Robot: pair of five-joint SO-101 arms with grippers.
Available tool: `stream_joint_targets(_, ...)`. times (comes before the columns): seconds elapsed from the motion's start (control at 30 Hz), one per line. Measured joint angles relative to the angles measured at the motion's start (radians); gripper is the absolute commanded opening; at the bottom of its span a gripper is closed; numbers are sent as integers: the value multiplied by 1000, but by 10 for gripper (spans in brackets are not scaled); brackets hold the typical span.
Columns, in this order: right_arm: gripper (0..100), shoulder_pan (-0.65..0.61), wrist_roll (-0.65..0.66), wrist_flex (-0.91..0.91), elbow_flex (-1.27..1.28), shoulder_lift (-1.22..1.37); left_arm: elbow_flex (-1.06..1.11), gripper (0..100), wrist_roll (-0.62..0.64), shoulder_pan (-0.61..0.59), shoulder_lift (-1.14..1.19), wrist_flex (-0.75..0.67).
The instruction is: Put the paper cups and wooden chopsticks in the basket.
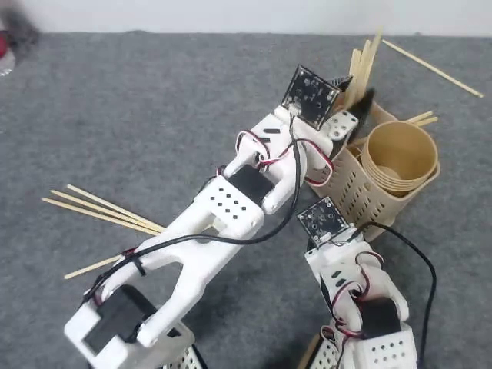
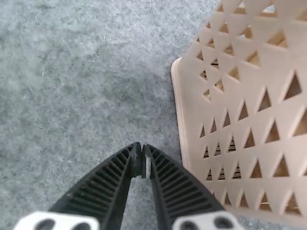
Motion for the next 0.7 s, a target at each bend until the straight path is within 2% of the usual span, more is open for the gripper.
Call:
stream_joint_targets(0.23,9,0,0,0,0,0,-41,192,0,-3,-100,238)
stream_joint_targets(0.33,9,0,0,0,0,0,-74,191,0,-51,-187,328)
stream_joint_targets(0.47,9,0,0,18,-57,0,-87,191,0,-192,-345,488)
stream_joint_targets(0.7,9,23,0,69,-361,-9,-89,196,2,-545,-621,821)
